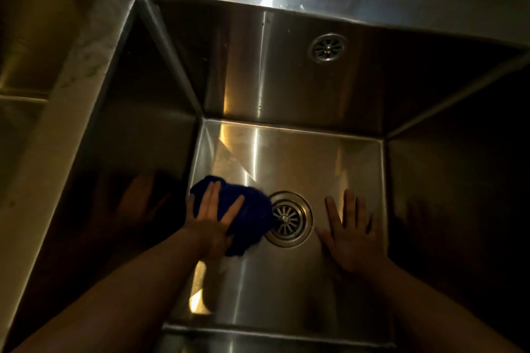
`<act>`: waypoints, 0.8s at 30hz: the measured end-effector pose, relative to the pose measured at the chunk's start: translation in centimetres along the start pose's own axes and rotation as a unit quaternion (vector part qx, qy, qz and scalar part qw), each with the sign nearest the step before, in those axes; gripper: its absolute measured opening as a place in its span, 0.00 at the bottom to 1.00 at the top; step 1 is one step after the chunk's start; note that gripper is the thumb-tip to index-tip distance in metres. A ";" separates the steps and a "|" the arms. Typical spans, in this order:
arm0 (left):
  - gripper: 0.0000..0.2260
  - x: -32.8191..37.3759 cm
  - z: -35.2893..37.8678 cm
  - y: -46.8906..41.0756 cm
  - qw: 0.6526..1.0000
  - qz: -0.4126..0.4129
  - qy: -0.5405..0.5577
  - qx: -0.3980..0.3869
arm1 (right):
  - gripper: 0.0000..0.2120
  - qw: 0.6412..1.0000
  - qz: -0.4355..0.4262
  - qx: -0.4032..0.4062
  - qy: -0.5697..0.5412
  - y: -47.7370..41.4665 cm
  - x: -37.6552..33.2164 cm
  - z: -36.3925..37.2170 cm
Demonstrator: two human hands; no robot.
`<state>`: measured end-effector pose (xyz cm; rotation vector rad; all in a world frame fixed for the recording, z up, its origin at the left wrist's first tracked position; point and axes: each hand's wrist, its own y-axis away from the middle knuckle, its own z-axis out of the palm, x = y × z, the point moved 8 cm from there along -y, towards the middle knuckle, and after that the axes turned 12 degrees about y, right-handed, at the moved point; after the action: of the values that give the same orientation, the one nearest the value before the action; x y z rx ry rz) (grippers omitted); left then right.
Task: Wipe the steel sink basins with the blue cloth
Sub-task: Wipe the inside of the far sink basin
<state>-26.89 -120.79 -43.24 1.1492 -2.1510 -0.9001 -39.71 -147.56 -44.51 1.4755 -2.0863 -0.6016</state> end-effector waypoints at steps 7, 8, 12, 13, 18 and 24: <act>0.39 2.1 7.5 9.3 0.995 0.073 -0.021 -0.072 | 0.32 1.000 -0.010 -0.024 -0.015 -0.1 -0.2 -0.2; 0.37 2.4 7.5 10.1 0.996 0.078 -0.027 -0.015 | 0.32 1.000 -0.011 -0.024 -0.016 0.0 -0.2 -0.2; 0.28 3.4 9.1 10.3 0.987 0.034 -0.018 -0.155 | 0.32 1.000 -0.011 -0.022 -0.020 0.1 -0.1 0.0; 0.25 3.9 9.2 10.0 0.985 0.017 -0.008 -0.173 | 0.32 0.999 -0.011 -0.022 -0.020 0.1 -0.1 0.0; 0.18 5.4 9.3 8.6 0.989 0.013 -0.013 -0.149 | 0.33 1.000 -0.008 -0.016 -0.023 -0.1 -0.1 0.2; 0.20 7.3 2.9 6.1 0.971 0.117 0.002 -0.206 | 0.34 0.999 -0.002 -0.013 -0.029 -0.1 0.0 0.1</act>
<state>-35.61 -123.59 -39.37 0.6761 -1.9204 -1.1615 -39.71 -147.54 -44.62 1.4632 -2.1123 -0.6789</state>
